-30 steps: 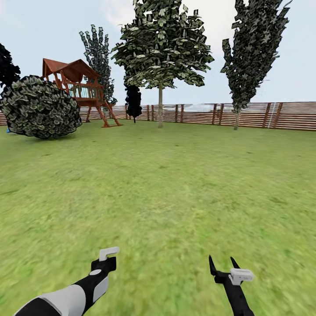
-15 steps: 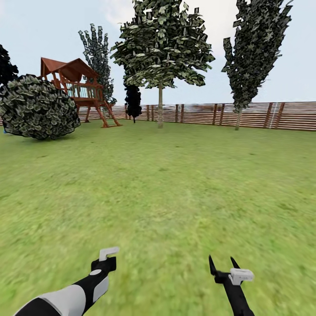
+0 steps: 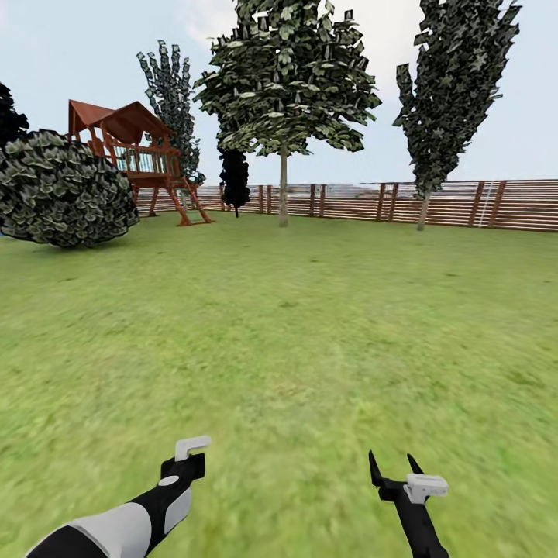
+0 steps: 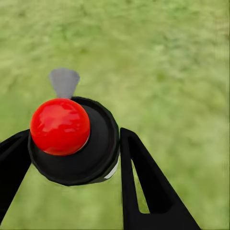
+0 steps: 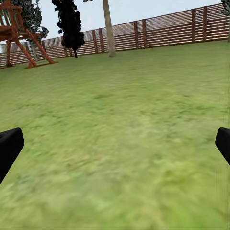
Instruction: In the garden, pick up the pesticide atomizer on the floor and spray pesticide onto both trees until each tree trunk is fully covered.
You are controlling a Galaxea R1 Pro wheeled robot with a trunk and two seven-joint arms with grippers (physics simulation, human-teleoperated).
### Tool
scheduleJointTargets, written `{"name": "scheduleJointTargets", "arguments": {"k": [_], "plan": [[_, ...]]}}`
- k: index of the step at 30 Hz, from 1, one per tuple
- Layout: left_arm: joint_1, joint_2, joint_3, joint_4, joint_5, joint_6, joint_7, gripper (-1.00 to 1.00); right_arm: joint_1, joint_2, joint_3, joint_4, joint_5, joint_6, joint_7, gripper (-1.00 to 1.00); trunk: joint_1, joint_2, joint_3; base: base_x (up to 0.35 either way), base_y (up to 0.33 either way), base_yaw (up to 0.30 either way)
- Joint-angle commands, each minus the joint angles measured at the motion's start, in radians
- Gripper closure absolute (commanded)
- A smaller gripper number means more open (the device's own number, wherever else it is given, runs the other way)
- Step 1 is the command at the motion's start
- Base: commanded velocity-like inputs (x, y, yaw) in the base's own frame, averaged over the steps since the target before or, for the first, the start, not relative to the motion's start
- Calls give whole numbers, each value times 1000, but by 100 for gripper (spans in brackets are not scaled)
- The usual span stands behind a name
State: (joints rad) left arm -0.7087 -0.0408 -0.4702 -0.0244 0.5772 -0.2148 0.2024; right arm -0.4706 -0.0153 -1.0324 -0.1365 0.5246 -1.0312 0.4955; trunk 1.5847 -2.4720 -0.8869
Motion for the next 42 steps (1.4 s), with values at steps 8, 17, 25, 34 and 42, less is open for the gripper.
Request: {"name": "scheduleJointTargets", "arguments": {"k": [8,17,25,34,42], "plan": [[0,0,-1,0,0,0,0,100,0,0,0,0,0,0,0,-100,0,0,0,337,0,0],[0,0,-1,0,0,0,0,100,0,0,0,0,0,0,0,-100,0,0,0,337,0,0],[0,0,-1,0,0,0,0,100,0,0,0,0,0,0,0,-100,0,0,0,337,0,0],[0,0,-1,0,0,0,0,100,1,0,0,0,0,0,0,-100,0,0,0,337,0,0],[0,0,-1,0,0,0,0,100,1,0,0,0,0,0,0,-100,0,0,0,337,0,0]]}}
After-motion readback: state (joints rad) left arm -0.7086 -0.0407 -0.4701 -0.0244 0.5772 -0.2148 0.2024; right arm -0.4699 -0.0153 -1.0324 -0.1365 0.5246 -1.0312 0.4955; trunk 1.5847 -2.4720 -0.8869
